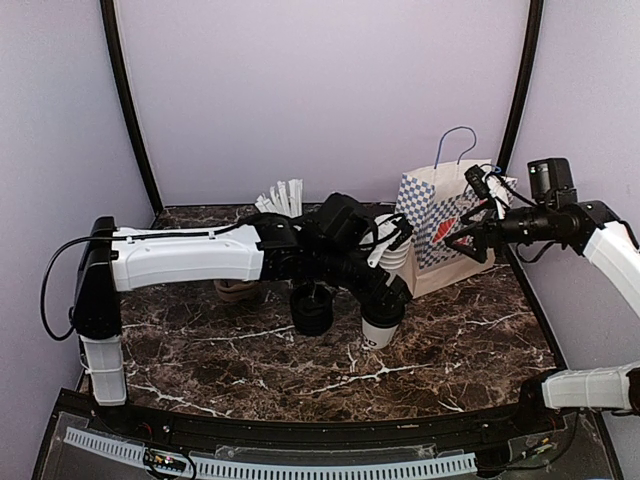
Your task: Pack the takeout coffee
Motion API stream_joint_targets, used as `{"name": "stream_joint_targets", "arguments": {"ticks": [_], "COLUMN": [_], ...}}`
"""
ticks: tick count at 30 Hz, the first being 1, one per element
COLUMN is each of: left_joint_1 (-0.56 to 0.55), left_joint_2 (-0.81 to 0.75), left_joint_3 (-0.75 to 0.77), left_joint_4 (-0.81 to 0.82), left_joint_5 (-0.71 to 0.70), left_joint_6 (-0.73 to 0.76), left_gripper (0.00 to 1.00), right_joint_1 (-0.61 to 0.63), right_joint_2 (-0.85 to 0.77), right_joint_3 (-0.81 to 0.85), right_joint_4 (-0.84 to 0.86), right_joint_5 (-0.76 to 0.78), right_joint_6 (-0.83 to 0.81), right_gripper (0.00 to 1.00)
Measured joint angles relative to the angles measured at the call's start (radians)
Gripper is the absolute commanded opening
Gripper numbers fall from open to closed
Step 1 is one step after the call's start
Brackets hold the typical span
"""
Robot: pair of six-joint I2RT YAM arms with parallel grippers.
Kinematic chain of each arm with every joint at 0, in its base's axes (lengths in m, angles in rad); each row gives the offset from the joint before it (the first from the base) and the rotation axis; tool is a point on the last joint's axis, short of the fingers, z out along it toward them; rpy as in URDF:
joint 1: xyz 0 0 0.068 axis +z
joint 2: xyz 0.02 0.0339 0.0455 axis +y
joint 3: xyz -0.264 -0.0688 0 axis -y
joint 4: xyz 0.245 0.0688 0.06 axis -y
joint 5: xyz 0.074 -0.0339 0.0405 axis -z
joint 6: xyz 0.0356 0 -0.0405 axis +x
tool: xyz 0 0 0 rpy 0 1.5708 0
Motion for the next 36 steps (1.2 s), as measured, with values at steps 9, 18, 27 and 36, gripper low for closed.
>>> {"name": "stream_joint_targets", "arguments": {"ticks": [9, 18, 27, 36], "left_joint_1": [-0.002, -0.003, -0.018, -0.033], "left_joint_2": [0.139, 0.170, 0.191, 0.201], "left_joint_3": [0.109, 0.157, 0.175, 0.187], "left_joint_4": [-0.114, -0.164, -0.195, -0.220], "left_joint_5": [-0.076, -0.079, -0.084, -0.124], "left_joint_6": [-0.056, -0.076, -0.057, -0.029], "left_gripper": [0.94, 0.95, 0.95, 0.91], "right_joint_1": [-0.054, -0.071, -0.071, -0.071], "right_joint_2": [-0.006, -0.019, -0.023, -0.023], "right_joint_3": [-0.169, -0.196, -0.200, -0.201], "right_joint_4": [0.118, 0.158, 0.169, 0.170], "right_joint_5": [-0.043, -0.080, -0.092, -0.095], "right_joint_6": [0.031, 0.045, 0.045, 0.050], "right_gripper": [0.92, 0.92, 0.93, 0.93]}}
